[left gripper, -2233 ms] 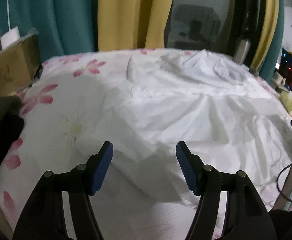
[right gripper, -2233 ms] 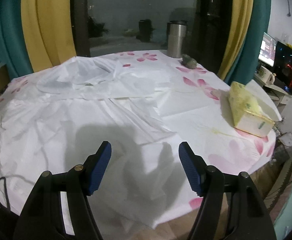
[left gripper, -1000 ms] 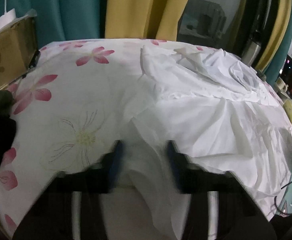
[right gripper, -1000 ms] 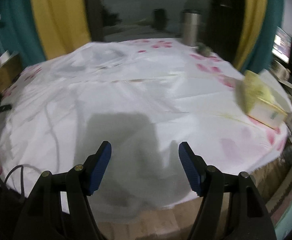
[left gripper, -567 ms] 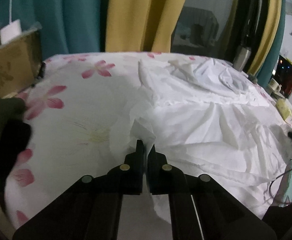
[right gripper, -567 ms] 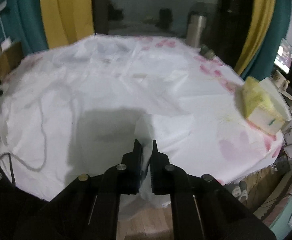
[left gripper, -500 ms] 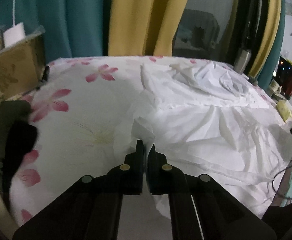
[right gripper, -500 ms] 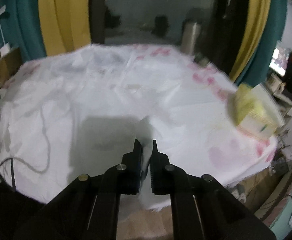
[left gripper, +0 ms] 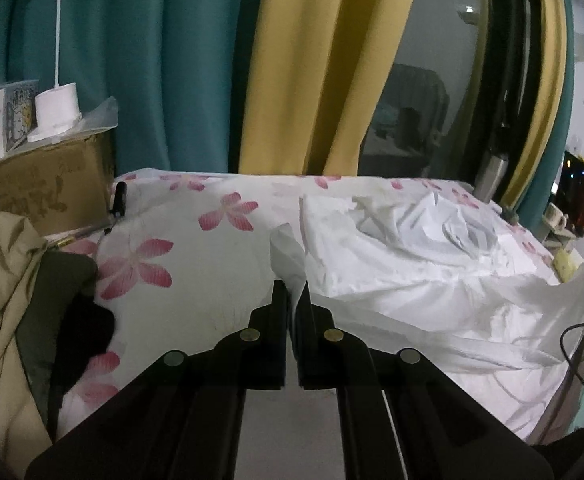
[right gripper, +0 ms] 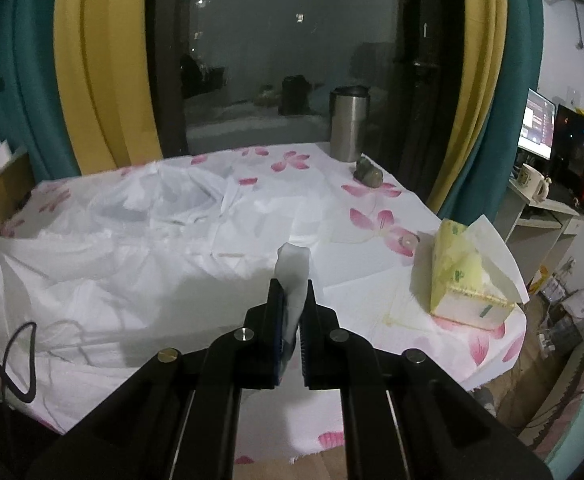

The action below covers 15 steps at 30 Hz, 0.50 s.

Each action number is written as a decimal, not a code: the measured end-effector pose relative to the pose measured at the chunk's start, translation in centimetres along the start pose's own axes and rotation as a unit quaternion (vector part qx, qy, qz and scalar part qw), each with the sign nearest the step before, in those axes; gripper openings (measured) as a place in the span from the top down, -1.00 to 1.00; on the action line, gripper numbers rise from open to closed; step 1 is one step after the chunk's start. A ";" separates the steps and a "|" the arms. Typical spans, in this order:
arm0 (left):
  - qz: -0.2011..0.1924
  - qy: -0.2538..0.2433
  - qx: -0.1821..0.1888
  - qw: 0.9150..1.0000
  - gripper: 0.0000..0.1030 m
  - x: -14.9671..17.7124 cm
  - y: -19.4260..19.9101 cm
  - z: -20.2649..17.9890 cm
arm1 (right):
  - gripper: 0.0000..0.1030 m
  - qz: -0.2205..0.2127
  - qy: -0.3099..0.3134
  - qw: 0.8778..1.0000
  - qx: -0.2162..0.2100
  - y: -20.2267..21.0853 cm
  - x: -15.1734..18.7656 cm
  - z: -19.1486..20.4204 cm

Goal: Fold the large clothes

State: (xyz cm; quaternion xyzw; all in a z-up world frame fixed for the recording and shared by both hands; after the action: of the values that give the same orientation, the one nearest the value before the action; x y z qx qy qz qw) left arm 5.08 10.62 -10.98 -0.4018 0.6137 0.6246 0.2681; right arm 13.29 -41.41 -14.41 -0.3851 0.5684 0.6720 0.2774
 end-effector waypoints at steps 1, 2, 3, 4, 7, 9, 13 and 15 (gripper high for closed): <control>-0.003 0.001 0.000 1.000 0.92 -0.3 -0.1 0.0 | 0.87 -0.003 -0.003 1.000 -0.002 -0.1 -0.3 -0.2; -0.005 0.002 0.001 1.000 0.92 -0.6 -0.2 -0.1 | 0.87 -0.005 -0.005 1.000 -0.003 -0.2 -0.6 -0.4; -0.010 0.003 0.003 1.000 0.92 -1.0 -0.3 -0.2 | 0.87 -0.008 -0.008 1.000 -0.004 -0.2 -0.9 -0.6; -0.013 0.003 0.004 1.000 0.92 -1.3 -0.4 -0.3 | 0.87 -0.011 -0.010 1.000 -0.004 -0.4 -1.3 -0.8; -0.022 0.004 0.004 1.000 0.92 -2.4 -1.0 -0.3 | 0.87 -0.018 -0.015 1.000 -0.009 -0.9 -2.2 -1.4; -0.027 0.008 0.005 1.000 0.92 -3.3 -1.7 -0.3 | 0.87 -0.023 -0.020 0.999 -0.013 -1.3 -2.9 -1.8; -0.034 0.016 0.009 0.999 0.92 -5.0 -3.4 -0.5 | 0.87 -0.036 -0.021 0.999 -0.013 -2.3 -4.9 -2.5; -0.036 0.018 0.013 0.999 0.92 -5.8 -4.4 -0.8 | 0.87 -0.039 -0.021 0.999 -0.013 -3.0 -5.9 -2.9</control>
State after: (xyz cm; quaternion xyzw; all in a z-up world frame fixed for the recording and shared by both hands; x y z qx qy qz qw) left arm 11.93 11.23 -8.55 -0.4310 0.6113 0.5995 0.2847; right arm 19.55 -43.23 -11.37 -0.3962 0.5384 0.6760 0.3102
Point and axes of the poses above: each gripper's, at about its wrist camera, not at the fingertips, and y roughly against the way its jaws point, z to its left, x to its underside, the point moved 9 cm from there along -y, roughly the way its jaws point, and after that the axes turned 6 degrees about -x, right-handed, at the moved point
